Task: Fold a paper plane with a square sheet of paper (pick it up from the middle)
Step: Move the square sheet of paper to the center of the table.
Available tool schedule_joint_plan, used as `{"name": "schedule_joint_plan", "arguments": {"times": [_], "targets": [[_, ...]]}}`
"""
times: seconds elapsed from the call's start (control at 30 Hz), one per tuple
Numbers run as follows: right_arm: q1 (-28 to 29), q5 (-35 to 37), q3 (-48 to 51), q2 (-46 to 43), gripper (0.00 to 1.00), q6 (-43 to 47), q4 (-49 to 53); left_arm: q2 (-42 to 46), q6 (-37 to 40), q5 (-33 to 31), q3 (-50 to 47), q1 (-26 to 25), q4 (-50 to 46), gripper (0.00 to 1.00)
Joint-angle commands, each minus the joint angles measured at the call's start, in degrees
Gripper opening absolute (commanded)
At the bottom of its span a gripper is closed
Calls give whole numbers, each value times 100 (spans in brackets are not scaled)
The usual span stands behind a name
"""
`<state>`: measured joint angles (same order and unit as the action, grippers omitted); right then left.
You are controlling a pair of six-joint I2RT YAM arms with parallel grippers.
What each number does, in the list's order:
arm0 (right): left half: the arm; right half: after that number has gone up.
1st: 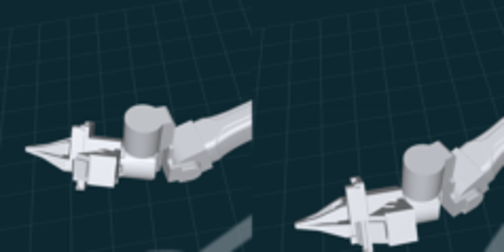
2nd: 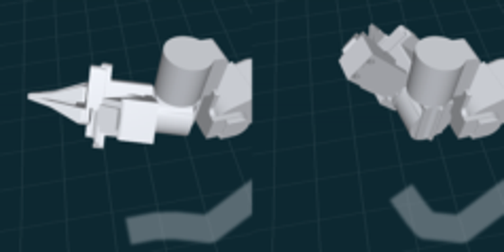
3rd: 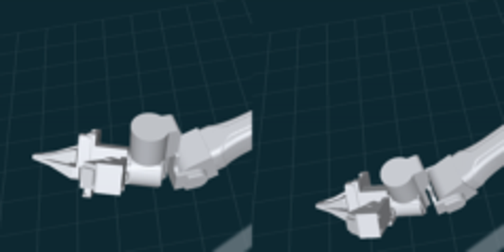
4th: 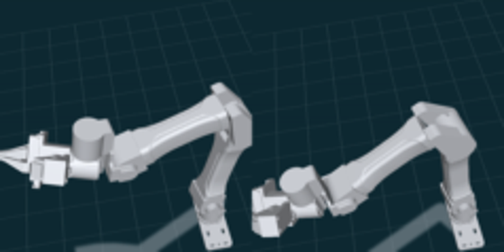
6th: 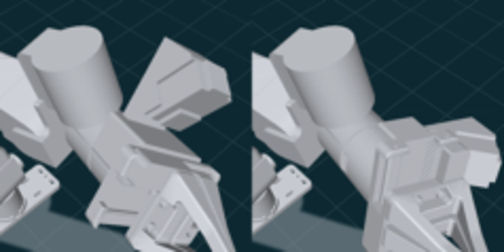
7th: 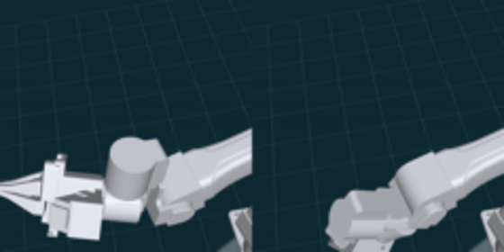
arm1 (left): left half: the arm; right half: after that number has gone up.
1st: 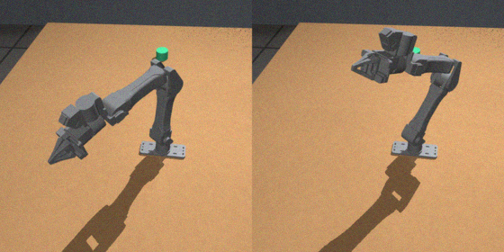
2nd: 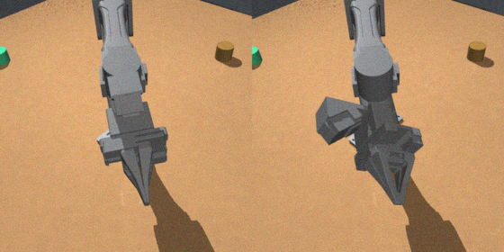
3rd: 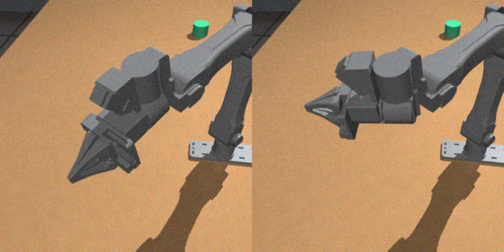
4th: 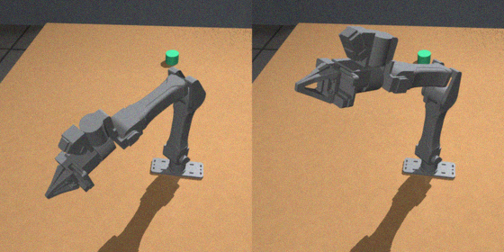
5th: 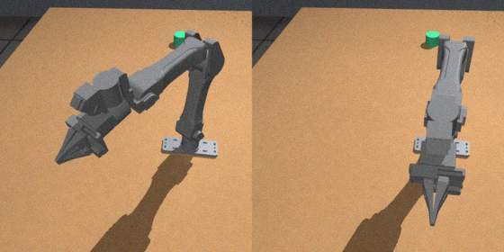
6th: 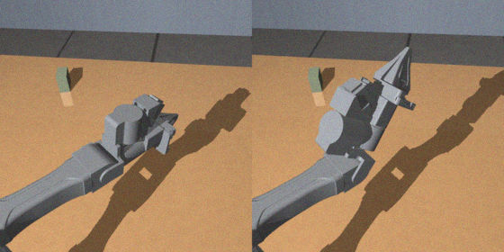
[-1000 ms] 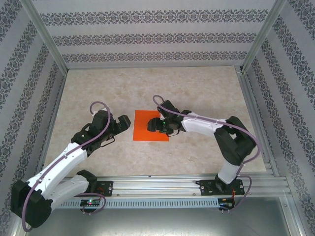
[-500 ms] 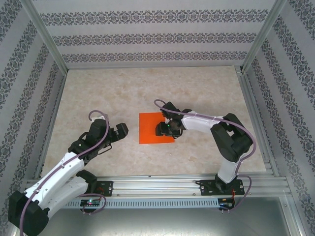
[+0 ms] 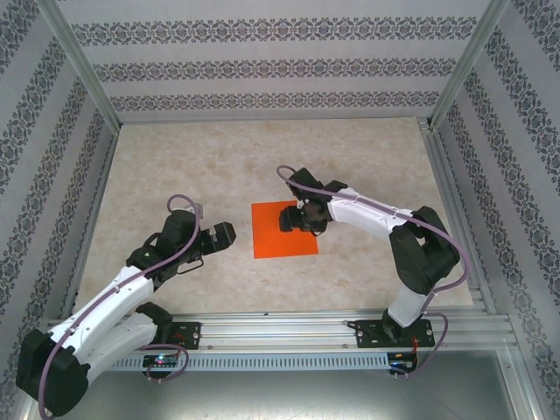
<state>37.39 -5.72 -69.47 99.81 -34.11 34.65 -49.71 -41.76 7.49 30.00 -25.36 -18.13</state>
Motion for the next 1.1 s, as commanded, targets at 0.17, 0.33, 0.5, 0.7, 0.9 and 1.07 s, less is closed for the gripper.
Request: {"name": "schedule_joint_plan", "arguments": {"times": [0.17,0.33,0.5,0.7,0.9,1.07], "targets": [[111,292,-1407,1364,71,87,752,-505,122,601,40,58,477,100],[85,162,-1552,1725,71,-91,724,-648,100,729,42,53,588,100],[14,167,-1011,1644,70,-631,638,-763,94,882,74,58,614,100],[68,270,-191,1308,69,-919,201,-832,18,1041,12,55,820,100],[327,676,-952,1339,72,-234,752,-884,80,1040,80,58,725,100],[542,1137,-1296,1188,84,-149,990,-701,151,872,69,50,475,100]]}}
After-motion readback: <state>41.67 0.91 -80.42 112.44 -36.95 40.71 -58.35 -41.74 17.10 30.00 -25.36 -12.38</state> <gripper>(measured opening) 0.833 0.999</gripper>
